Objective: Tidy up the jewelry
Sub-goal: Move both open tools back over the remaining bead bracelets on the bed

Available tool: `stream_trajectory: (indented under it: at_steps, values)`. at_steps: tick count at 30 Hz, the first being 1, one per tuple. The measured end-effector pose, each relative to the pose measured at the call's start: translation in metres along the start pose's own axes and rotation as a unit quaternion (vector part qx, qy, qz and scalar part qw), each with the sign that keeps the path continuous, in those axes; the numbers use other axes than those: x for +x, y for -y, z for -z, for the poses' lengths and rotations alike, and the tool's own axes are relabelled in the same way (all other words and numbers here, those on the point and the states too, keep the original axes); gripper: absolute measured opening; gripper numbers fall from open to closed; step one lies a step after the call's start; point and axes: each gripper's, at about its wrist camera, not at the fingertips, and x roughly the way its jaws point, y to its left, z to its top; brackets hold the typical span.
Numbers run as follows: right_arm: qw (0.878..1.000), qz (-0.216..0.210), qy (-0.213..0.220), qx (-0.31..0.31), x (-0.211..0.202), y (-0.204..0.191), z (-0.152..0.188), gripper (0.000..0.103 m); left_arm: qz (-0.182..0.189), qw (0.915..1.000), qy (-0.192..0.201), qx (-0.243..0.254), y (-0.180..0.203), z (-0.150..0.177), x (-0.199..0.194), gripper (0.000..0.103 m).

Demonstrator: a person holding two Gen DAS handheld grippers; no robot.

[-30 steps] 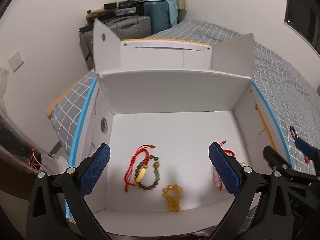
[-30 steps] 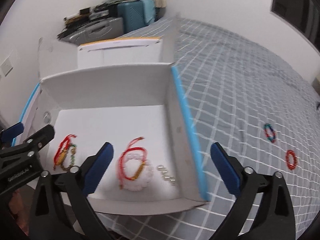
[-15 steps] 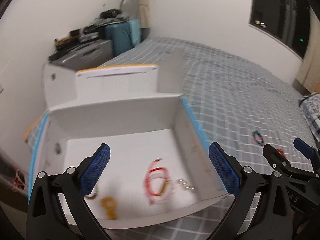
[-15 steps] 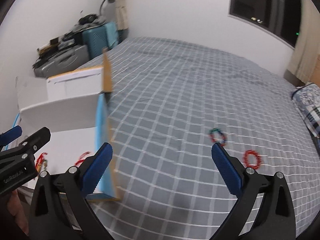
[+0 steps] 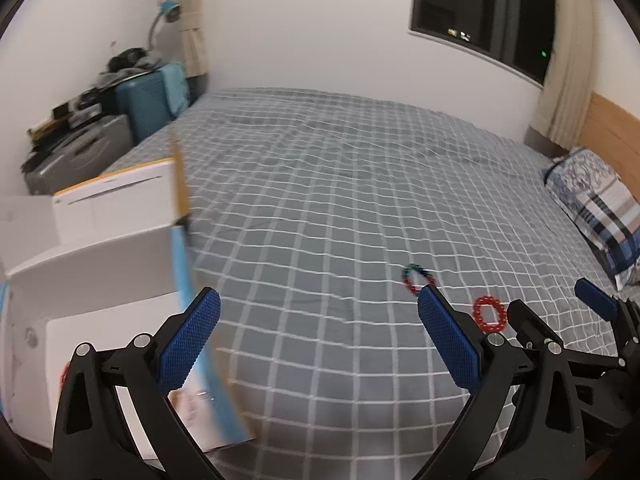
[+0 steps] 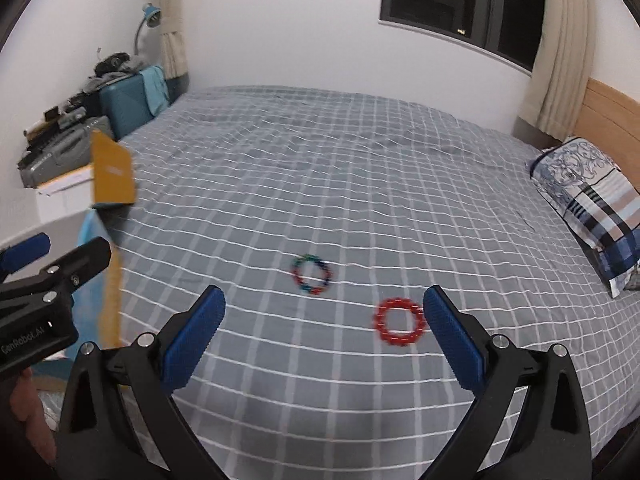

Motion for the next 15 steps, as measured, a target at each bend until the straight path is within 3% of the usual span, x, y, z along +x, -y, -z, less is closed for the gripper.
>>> stream_trajectory:
  at_steps: [9,15]
  values:
    - [0.998,0.008,-0.046,0.042,0.077,0.071,0.023,0.095,0.023,0.9985,-0.043,0.025,0.063,-0.002,0.086,0.097]
    - [0.995,-0.004,-0.081,0.058,0.124,0.096,0.036,0.095,0.023,0.9967,-0.065,0.042,0.091,-0.002,0.142,0.097]
